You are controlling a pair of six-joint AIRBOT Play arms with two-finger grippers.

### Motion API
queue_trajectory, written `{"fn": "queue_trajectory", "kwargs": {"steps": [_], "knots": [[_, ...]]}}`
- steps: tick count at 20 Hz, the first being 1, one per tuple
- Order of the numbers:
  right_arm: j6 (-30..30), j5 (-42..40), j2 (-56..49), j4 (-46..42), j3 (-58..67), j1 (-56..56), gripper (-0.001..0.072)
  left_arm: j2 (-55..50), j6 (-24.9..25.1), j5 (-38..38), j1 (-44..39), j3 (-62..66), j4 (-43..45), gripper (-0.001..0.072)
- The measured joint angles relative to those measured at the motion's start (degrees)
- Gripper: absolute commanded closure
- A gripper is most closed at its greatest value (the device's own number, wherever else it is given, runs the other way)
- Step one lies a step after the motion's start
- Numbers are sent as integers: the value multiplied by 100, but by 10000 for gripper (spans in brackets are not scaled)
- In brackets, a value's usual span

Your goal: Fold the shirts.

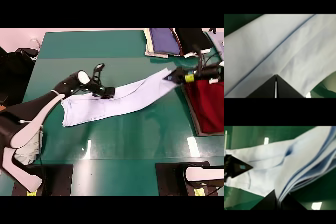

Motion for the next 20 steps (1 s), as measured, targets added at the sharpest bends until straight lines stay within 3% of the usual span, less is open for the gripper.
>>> {"fn": "queue_trajectory", "kwargs": {"steps": [12,20], "knots": [[442,31,527,149,1504,1829,693,-509,-125,-302,-214,529,-70,677],[450,-813,219,175,1589,3456,690,1327,-4,-981,1482,682,442,677]]}}
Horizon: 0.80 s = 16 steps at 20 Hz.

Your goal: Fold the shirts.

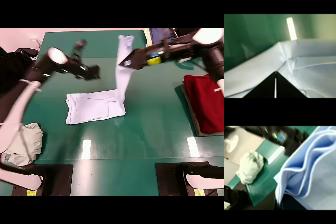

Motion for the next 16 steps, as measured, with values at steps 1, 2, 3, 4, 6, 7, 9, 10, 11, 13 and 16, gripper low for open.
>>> {"fn": "queue_trajectory", "kwargs": {"steps": [1,2,3,4,6,7,9,10,11,13,16], "knots": [[0,-264,-190,0,44,339,659,321,15,-42,282,7,94,677],[-11,-542,-437,0,153,684,485,656,31,-87,575,13,225,676],[-70,-778,-699,0,319,999,340,946,37,-131,824,13,328,677],[-129,-955,-977,7,540,1296,331,1237,52,-170,1060,17,391,676],[-208,-1121,-1510,-61,1058,1779,332,1674,59,-249,1438,22,520,677],[-195,-1130,-1679,-166,1257,1895,333,1821,63,-293,1556,20,557,677],[-50,-984,-1867,-514,1488,1954,333,2020,74,-417,1681,13,603,677],[24,-863,-1878,-691,1480,1886,333,2074,76,-483,1696,-2,621,677],[72,-767,-1840,-841,1384,1768,334,2114,96,-522,1674,-20,636,677],[175,-599,-1613,-1099,909,1390,334,2144,151,-575,1519,-59,667,677],[317,-509,-1082,-1290,-306,564,281,2144,249,-581,1178,-114,673,677]]}}
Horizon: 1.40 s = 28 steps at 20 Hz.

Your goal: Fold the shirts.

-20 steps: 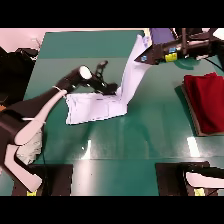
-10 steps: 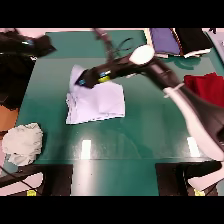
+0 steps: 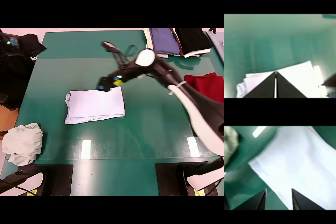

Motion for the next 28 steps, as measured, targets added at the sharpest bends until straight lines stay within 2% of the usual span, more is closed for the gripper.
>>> {"fn": "queue_trajectory", "kwargs": {"steps": [1,2,6,11,12,13,14,16,17,23,28], "knots": [[26,-24,166,-20,-437,-295,109,-15,31,11,-125,-11,11,677],[44,-120,330,-22,-909,-590,80,-37,63,28,-234,-17,13,677],[74,-544,507,514,-2319,-1379,89,-160,173,90,-546,-28,-4,677],[-273,-866,-105,1587,-2568,-1244,97,-310,216,107,-669,-31,-42,677],[-310,-911,-299,1742,-2441,-1108,180,-328,216,105,-678,-31,-50,677],[-334,-970,-492,1873,-2284,-970,211,-341,219,76,-688,-31,-57,677],[-356,-975,-697,1998,-2092,-824,290,-348,221,61,-693,-31,-59,677],[-389,-1025,-1060,2098,-1692,-538,636,-358,227,11,-697,-31,-92,677],[-393,-1029,-1196,2138,-1488,-422,683,-363,227,-4,-697,-31,-149,677],[-529,-1073,-1451,2129,-343,-372,692,-372,229,164,-1266,-31,-411,677],[-254,-850,-619,1045,42,-1554,692,-372,234,306,-1982,-31,-271,677]]}}
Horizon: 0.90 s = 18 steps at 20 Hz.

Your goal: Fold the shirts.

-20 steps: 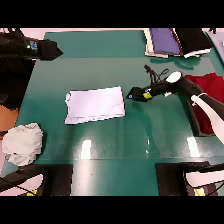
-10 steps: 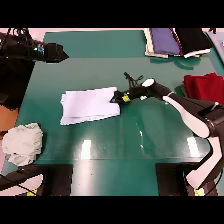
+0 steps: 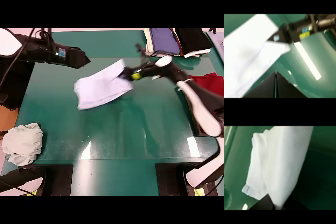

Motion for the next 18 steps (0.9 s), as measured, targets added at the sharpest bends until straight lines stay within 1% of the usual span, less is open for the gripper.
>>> {"fn": "queue_trajectory", "kwargs": {"steps": [3,5,8,10,13,18], "knots": [[197,334,636,-844,55,-1126,691,0,0,79,-195,0,9,677],[267,529,986,-1172,79,-1954,692,0,-2,129,-247,0,17,677],[306,678,1294,-1412,90,-3126,692,0,-15,210,-293,0,-42,677],[321,636,1379,-1416,90,-3770,692,0,-59,267,-302,0,-61,677],[315,352,1445,-1198,111,-4393,692,0,-114,321,-313,0,-90,677],[212,79,1473,-817,704,-4708,692,0,-157,348,-313,0,-101,677]]}}
